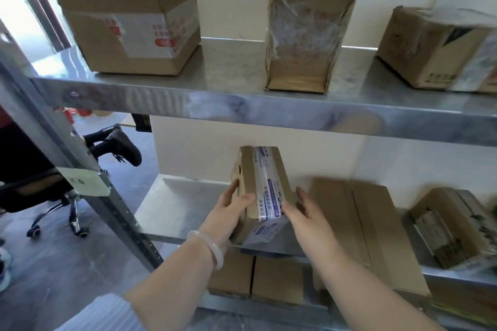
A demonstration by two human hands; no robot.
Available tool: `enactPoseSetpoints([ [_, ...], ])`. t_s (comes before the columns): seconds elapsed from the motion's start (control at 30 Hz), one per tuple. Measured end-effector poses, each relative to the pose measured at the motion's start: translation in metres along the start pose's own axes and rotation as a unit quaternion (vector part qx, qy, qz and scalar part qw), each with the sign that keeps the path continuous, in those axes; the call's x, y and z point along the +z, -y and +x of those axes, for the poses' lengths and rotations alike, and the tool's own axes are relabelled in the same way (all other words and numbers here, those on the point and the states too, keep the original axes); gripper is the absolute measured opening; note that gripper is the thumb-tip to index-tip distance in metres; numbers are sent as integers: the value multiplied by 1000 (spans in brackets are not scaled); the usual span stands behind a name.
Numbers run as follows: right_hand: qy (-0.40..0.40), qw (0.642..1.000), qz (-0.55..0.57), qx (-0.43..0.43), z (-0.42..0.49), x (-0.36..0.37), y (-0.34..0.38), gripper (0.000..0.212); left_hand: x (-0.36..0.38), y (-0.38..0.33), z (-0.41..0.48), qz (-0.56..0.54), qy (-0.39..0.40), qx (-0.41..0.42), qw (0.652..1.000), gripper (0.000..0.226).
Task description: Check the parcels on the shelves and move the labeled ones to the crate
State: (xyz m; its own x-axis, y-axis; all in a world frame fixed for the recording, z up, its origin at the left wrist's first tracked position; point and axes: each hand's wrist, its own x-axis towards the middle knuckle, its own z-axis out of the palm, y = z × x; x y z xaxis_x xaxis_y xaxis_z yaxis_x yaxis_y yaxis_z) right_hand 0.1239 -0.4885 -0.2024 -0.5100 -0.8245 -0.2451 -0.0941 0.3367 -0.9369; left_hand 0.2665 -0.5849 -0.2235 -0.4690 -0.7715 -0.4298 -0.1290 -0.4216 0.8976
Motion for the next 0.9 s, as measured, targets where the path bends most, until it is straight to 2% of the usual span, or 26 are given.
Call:
enactPoseSetpoints([
  [0.1, 49, 999, 19, 1, -2, 2, 2, 30, -1, 4, -1, -6, 1, 9, 1000, 41],
  [0.23, 70, 996, 16, -46, -2, 9, 2, 36, -9, 5, 2, 93, -62, 75, 991, 33],
  [0.37, 85, 993, -35, -79, -2, 19, 2, 36, -8, 3, 4, 169, -59, 104, 978, 62],
  [0.47, 91, 984, -100, -118, 2, 27, 1, 43, -8, 7, 6, 172, -31, 92, 980, 96],
  [0.53, 100, 981, -122, -112, 4, 29, 1, 47, -13, 11, 8, 147, -37, 75, 986, 104],
  [0.6, 97, 980, -134, -106, 7, 29, -3, 46, -20, 13, 9, 112, -51, 58, 991, 91],
  [0.67, 60, 984, -142, -88, 12, 27, -8, 50, -27, 14, 9, 56, -58, 33, 996, 91],
  [0.77, 70, 991, -115, 2, 18, 28, -9, 60, -34, 20, 11, 22, -46, 11, 999, 84],
  [0.9, 98, 986, -130, 25, 22, 36, -8, 65, -39, 23, 15, 84, -58, 19, 995, 36],
])
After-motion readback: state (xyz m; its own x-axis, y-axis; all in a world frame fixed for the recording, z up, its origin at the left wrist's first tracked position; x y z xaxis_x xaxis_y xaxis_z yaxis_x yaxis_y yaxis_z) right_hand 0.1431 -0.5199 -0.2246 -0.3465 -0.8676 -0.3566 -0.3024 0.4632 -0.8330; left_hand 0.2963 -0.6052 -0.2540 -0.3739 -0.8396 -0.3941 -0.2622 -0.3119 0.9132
